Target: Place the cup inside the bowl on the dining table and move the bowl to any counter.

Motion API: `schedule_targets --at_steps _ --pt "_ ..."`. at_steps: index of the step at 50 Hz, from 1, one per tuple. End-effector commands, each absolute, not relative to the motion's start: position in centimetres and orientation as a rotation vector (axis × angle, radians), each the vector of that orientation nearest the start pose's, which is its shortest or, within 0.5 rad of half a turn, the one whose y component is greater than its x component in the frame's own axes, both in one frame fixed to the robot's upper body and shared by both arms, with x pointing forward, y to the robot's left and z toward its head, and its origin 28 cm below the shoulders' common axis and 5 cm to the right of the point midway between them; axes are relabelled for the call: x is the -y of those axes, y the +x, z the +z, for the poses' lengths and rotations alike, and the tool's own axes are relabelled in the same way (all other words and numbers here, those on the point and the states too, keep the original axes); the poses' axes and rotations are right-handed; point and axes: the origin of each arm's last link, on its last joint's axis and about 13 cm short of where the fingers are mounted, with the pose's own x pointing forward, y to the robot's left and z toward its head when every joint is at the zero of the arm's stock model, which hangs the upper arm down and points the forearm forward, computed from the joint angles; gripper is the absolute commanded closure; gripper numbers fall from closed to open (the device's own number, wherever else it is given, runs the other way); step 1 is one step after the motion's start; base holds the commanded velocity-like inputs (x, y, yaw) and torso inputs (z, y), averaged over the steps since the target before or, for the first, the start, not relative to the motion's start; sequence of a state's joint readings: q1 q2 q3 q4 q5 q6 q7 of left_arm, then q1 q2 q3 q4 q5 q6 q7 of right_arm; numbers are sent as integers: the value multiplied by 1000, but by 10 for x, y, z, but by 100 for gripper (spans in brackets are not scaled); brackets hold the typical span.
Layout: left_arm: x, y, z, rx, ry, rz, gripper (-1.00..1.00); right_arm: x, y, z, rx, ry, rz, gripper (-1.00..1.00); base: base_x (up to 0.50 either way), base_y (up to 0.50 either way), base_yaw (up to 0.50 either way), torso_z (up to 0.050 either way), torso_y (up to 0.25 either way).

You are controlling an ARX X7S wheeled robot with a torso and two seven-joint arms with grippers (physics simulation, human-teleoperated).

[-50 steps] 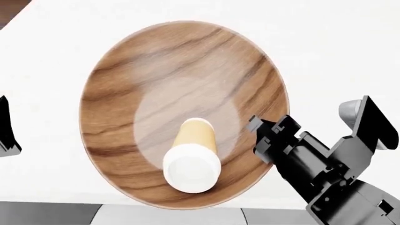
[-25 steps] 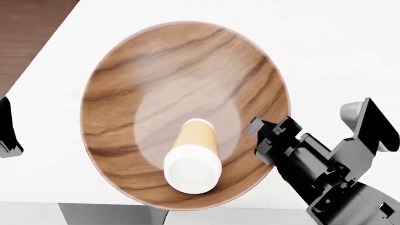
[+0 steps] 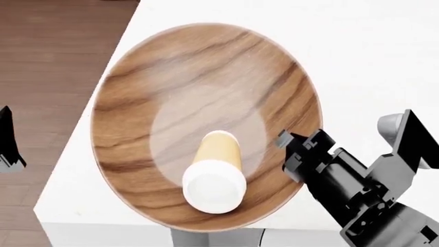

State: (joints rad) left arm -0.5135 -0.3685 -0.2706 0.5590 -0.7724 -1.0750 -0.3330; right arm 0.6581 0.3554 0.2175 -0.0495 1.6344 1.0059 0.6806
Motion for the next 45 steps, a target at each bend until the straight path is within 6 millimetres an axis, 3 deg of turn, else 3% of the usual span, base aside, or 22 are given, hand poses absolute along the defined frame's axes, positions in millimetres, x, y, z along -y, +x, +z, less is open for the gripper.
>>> schedule_targets --at_steps 1,45 --pt "-275 244 200 33 -174 63 -100 149 277 206 -343 826 267 100 0 500 0 0 10" --pt "-281 243 200 30 -180 63 -100 148 276 203 -334 845 282 100 0 500 0 0 0"
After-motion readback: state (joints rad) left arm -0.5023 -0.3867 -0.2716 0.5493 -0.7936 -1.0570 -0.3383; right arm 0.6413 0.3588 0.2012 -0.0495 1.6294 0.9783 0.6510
